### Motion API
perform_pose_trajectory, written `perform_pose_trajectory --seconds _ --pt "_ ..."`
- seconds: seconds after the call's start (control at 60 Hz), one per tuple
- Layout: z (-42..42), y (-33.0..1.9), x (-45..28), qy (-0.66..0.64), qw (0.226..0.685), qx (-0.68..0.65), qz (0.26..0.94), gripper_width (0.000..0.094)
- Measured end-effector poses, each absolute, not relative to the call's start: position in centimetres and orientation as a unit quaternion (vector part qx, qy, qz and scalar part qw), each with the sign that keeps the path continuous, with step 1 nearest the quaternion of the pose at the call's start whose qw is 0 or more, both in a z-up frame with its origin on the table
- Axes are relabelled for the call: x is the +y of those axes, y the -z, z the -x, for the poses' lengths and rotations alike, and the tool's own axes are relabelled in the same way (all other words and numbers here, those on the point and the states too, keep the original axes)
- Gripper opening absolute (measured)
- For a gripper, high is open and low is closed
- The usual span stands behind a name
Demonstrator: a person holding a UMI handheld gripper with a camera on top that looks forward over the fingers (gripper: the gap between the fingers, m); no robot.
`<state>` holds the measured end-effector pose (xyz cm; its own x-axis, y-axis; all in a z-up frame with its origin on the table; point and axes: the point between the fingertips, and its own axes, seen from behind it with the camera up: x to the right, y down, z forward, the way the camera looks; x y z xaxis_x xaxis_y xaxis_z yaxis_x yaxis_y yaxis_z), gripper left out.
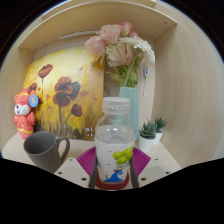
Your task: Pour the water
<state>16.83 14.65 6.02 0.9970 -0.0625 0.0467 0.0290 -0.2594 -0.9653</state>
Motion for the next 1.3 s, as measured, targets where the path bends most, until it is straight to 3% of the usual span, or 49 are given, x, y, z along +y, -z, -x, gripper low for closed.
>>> perform_pose_trajectory --seconds 0.1,0.183,0.233,0.517,0.717,1.133,1.3 --pt "-17.1 -5.5 14.4 0.050 0.596 0.006 0.802 0.0589" --pt "-17.8 -4.4 13.4 0.060 0.566 0.019 0.822 0.0802" --pt "-17.9 -4.1 12.4 0.058 0.557 0.027 0.828 0.0846" --pt "-15.4 -3.1 0.4 0.066 0.480 0.032 0.874 0.0840" --pt "-8.5 -6.0 -7.4 0.043 0.447 0.040 0.893 0.0840" --pt "0.4 -19.7 -9.5 0.033 0.507 0.012 0.861 0.0856" --pt "1.6 -22.4 -10.0 0.033 0.520 0.015 0.854 0.0858"
